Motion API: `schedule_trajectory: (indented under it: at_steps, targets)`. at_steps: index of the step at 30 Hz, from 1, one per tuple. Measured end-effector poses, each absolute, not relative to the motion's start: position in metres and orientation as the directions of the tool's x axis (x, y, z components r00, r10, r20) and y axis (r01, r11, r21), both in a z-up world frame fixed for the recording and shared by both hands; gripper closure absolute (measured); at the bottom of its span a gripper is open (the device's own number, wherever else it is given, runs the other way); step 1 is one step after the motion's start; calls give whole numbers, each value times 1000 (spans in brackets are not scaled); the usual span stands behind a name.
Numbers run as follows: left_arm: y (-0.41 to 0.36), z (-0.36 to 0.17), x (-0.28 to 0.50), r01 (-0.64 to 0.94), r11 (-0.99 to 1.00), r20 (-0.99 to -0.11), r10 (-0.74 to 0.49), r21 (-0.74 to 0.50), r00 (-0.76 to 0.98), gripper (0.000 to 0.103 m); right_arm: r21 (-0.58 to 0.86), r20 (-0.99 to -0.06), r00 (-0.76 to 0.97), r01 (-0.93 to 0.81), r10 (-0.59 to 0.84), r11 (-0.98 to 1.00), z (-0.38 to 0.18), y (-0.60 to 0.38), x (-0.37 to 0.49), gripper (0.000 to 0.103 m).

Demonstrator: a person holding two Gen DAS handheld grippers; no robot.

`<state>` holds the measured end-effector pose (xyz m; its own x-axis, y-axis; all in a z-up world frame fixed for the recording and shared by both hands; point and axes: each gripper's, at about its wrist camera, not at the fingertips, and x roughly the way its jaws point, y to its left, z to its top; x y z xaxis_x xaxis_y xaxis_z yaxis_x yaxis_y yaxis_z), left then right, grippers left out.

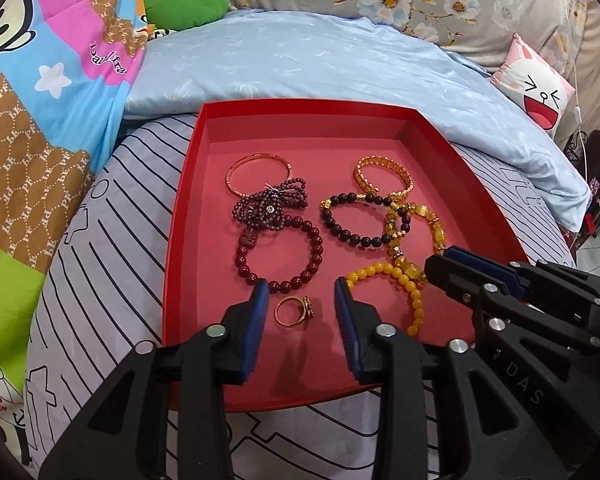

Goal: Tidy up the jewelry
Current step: 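Lower the ring and yellow bracelet into the tray and open both tools, then withdraw both tools from the tray toward the gold hoop earrings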

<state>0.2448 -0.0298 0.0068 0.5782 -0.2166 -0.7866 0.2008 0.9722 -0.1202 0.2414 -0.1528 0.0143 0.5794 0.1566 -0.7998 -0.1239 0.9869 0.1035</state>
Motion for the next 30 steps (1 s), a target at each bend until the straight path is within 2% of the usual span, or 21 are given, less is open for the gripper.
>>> schedule_trajectory:
  at_steps: [4, 30]
  targets:
    - [-31, 11, 243, 207, 972, -782, -216, -114, 585, 70, 99, -790, 594, -125, 155, 987, 21, -154, 236, 84]
    - [-20, 46, 188, 225, 967, -749, -234, -115, 620, 69, 108, -754, 635, -133, 168, 985, 54, -160, 171, 84]
